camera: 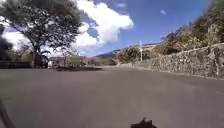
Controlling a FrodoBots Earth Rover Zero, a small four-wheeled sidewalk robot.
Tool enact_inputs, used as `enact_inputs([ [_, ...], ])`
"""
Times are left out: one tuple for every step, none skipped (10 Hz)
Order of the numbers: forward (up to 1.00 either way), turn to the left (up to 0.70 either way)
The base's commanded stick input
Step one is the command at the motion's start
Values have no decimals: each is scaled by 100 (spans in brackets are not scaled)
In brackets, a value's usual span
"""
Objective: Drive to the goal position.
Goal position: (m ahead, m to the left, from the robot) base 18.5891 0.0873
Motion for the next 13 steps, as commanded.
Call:
enact_inputs([
  [50,0],
  [50,0],
  [50,0],
  [50,0],
  [50,0],
  [50,0],
  [50,0],
  [50,0],
  [50,0],
  [50,0],
  [50,0],
  [50,0],
  [50,0],
])
